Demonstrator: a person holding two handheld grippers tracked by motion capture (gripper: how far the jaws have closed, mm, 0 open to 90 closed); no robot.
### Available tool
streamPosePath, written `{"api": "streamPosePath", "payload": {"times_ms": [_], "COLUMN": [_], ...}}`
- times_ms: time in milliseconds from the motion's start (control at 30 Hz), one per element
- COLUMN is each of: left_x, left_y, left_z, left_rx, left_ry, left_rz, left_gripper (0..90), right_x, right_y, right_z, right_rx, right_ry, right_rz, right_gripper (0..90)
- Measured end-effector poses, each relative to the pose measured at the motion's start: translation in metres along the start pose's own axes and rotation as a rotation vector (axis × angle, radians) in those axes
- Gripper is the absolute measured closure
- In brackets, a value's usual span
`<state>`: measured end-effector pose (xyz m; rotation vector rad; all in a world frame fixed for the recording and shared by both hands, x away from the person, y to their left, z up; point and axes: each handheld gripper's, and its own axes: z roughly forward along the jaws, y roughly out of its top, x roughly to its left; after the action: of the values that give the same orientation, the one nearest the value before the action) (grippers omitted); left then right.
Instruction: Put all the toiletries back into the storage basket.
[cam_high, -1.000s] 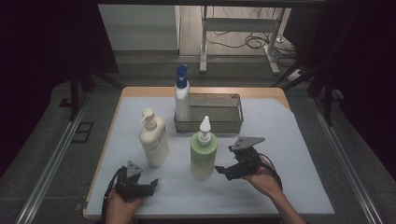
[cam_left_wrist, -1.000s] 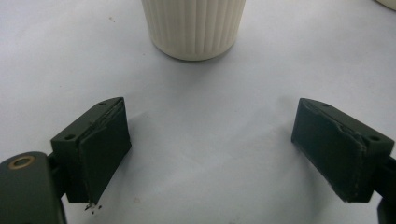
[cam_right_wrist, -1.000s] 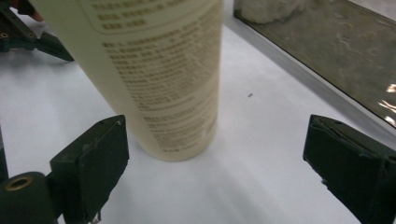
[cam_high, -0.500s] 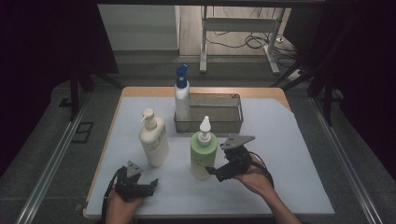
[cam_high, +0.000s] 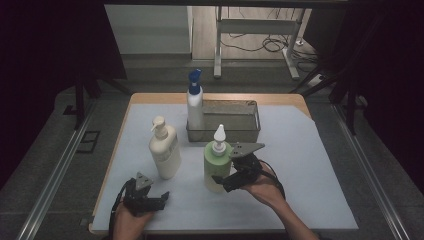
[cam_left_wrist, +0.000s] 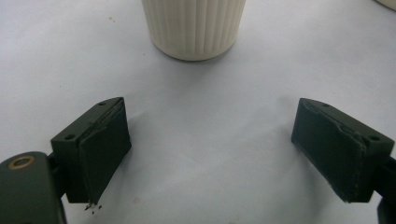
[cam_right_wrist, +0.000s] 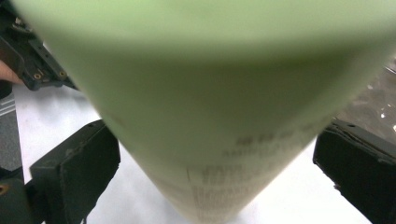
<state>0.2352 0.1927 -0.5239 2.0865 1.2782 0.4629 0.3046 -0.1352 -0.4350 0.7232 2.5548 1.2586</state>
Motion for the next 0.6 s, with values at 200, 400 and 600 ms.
{"api": "streamPosePath", "payload": {"times_ms": [200, 400, 600], "left_x": [0.0, 0.0, 0.0], "left_y": [0.0, 0.0, 0.0], "left_z": [0.0, 0.0, 0.0], "left_rx": [0.0, 0.0, 0.001], "left_ry": [0.0, -0.001, -0.001], "left_rz": [0.0, 0.0, 0.0], "left_gripper": [11.0, 11.0, 11.0], "right_x": [0.002, 0.004, 0.005], "right_y": [0.003, 0.005, 0.005], "right_z": [0.006, 0.013, 0.013], "right_rx": [-0.007, -0.015, -0.017], "right_ry": [0.004, 0.005, -0.016], "right_rz": [-0.004, -0.008, -0.014], "right_gripper": [3.0, 8.1, 11.5]}}
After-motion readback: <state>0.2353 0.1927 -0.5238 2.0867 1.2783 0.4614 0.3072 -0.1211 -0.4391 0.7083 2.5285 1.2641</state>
